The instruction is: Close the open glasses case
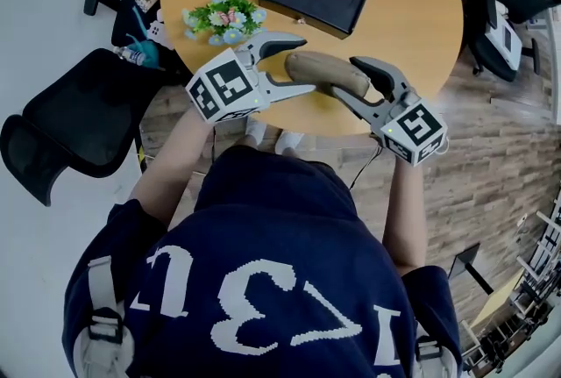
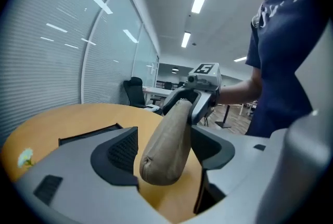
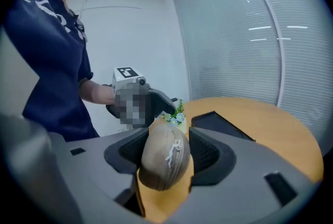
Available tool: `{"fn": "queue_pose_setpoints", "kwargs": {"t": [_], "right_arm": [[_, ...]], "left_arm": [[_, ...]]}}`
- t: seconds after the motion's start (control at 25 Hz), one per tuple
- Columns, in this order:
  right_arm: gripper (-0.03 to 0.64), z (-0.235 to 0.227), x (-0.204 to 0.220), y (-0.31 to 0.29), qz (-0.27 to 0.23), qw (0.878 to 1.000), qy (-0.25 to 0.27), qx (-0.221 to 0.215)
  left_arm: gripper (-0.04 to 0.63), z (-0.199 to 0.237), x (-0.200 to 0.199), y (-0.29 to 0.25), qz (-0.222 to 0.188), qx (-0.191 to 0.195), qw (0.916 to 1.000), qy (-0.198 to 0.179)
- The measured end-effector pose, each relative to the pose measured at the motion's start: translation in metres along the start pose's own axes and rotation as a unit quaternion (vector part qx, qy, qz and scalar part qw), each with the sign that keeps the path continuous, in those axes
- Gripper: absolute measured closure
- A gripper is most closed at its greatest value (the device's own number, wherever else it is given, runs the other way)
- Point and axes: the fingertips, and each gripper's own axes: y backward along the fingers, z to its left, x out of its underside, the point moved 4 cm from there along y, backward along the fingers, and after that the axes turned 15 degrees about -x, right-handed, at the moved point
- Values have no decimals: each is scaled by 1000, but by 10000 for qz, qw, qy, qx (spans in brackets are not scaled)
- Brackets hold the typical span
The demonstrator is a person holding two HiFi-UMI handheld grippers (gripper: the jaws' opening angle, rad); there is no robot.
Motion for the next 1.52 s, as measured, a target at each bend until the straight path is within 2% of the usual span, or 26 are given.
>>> {"fn": "queue_pose_setpoints", "kwargs": {"t": [0.12,0.28,0.4,0.52,0.68,0.8,0.92,1.08,1.12,1.16,1.4,1.52], "right_arm": [[368,14,-18,1,353,9982,339,-349],[368,31,-37,-5,894,9897,848,-728],[368,37,-50,-10,1041,9847,1089,-879],[368,38,-59,-13,1093,9828,1156,-936],[364,37,-70,-11,868,9865,968,-996],[365,41,-84,-11,633,9872,1038,-1037],[365,45,-103,-4,225,9879,1138,-1032],[380,49,-125,24,-528,9919,876,-759],[436,50,-128,31,-645,9919,821,-722],[457,51,-130,35,-729,9917,785,-709],[471,57,-142,41,-1279,9856,482,-990],[499,59,-143,46,-1512,9808,471,-1138]], "left_arm": [[287,-8,-12,-5,82,461,9977,-497],[282,-30,-17,-11,442,1274,9835,-1203],[281,-40,-17,-17,567,1474,9766,-1459],[282,-38,-21,-17,538,1513,9782,-1317],[301,-30,-34,-9,306,1549,9847,-741],[305,-27,-43,0,84,1467,9869,-663],[308,-23,-52,9,-158,1405,9887,-495],[310,-13,-64,22,-477,1239,9908,-270],[310,-11,-67,25,-527,1208,9909,-256],[310,-10,-70,27,-567,1183,9910,-274],[310,-11,-87,39,-748,1150,9890,-559],[310,-15,-89,41,-679,1125,9874,-876]]}}
